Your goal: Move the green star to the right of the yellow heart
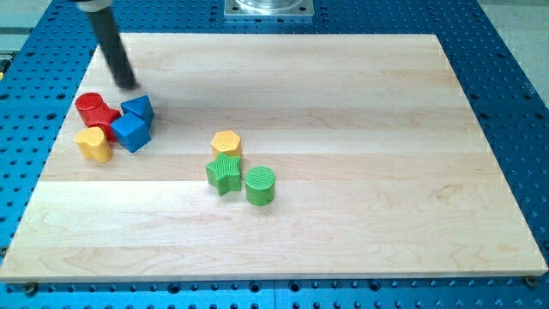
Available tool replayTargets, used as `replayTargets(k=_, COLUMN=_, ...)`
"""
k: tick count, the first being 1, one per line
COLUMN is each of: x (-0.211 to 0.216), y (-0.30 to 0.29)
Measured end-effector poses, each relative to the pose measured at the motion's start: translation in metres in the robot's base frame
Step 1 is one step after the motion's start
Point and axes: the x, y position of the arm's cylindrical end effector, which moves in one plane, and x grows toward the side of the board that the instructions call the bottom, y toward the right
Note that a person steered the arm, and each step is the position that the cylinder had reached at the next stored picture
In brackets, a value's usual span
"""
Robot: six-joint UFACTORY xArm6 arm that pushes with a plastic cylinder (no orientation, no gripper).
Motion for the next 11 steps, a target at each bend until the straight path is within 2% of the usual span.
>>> replayTargets(k=1, x=0.013, y=0.11)
replayTargets(k=2, x=0.067, y=0.193)
replayTargets(k=3, x=0.103, y=0.228)
replayTargets(k=4, x=0.158, y=0.233)
replayTargets(k=5, x=0.222, y=0.23)
replayTargets(k=6, x=0.225, y=0.179)
replayTargets(k=7, x=0.225, y=0.119)
replayTargets(k=9, x=0.174, y=0.096)
replayTargets(k=10, x=0.168, y=0.079)
replayTargets(k=11, x=0.167, y=0.036)
